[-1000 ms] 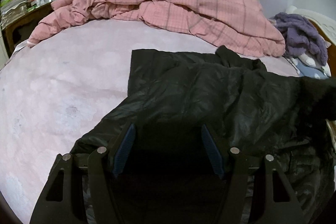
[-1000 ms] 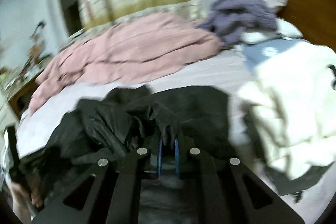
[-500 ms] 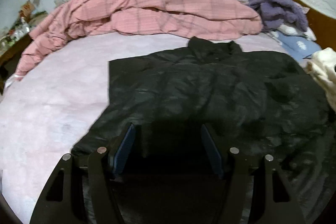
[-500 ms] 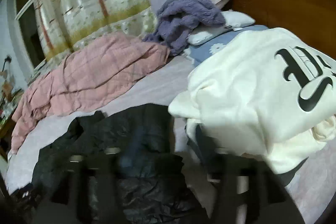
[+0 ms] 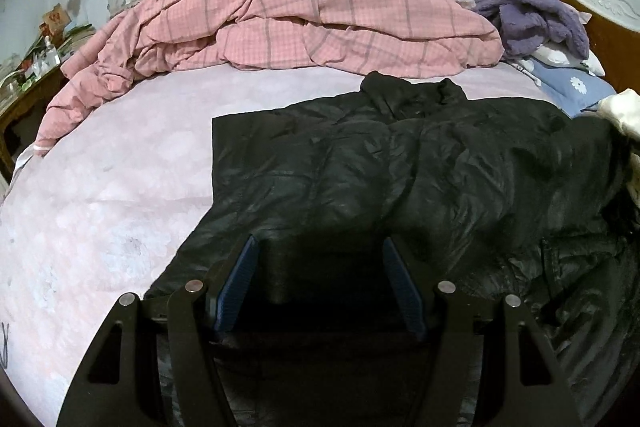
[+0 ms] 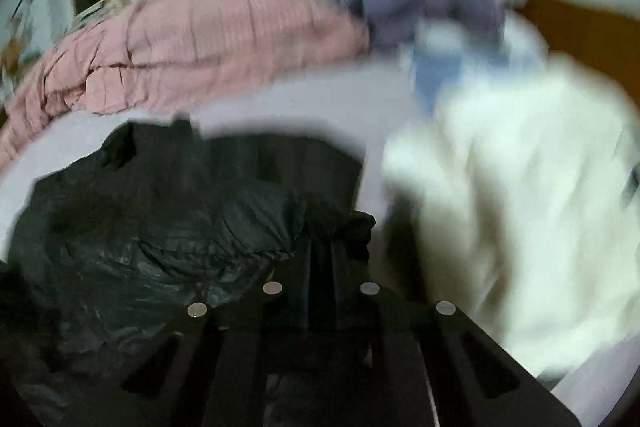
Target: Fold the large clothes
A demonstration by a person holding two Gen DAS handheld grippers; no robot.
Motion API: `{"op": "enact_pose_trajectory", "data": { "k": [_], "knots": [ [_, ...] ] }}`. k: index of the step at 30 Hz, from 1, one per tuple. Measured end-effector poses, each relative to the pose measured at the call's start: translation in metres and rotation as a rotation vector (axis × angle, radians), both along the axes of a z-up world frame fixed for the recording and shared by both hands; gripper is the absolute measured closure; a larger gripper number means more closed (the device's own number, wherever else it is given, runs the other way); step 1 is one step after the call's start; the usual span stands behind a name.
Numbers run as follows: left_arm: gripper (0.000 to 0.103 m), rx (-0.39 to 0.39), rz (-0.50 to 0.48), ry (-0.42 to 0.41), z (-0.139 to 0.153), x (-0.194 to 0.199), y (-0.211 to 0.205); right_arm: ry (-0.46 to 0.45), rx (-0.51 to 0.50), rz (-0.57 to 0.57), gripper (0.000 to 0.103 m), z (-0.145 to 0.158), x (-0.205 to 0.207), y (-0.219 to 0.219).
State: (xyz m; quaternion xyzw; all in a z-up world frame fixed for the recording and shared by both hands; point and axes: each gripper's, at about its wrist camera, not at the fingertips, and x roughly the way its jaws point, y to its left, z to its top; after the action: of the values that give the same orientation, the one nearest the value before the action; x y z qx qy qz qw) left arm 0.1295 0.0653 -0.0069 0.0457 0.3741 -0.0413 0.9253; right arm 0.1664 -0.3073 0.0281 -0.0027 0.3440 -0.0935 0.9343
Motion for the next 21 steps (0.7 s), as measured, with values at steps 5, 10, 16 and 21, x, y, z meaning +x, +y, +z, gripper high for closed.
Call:
{"op": "enact_pose_trajectory", "data": {
  "k": [5, 10, 16, 21],
  "knots": [
    [0.040, -0.072, -0.166, 0.142, -0.002, -0.001, -0.007, -0.278, -0.078, -0.006, 0.096, 0.057, -0.012, 0.009],
    [0.039, 0.095, -0.259, 0.195, -0.009, -0.014, -0.039, -0.052, 0.012, -0.049, 0.093, 0.000, 0.043, -0.020],
    [0.073, 0.055, -0.058, 0.240, -0.036, 0.019, -0.014, -0.006, 0.024, -0.077, 0.057, -0.024, 0.031, -0.022],
    [0.103, -0.186, 0.065, 0.234, -0.032, 0.042, 0.016, -0.041, 0.082, -0.003, 0.040, 0.000, 0.010, -0.014]
  ]
}}
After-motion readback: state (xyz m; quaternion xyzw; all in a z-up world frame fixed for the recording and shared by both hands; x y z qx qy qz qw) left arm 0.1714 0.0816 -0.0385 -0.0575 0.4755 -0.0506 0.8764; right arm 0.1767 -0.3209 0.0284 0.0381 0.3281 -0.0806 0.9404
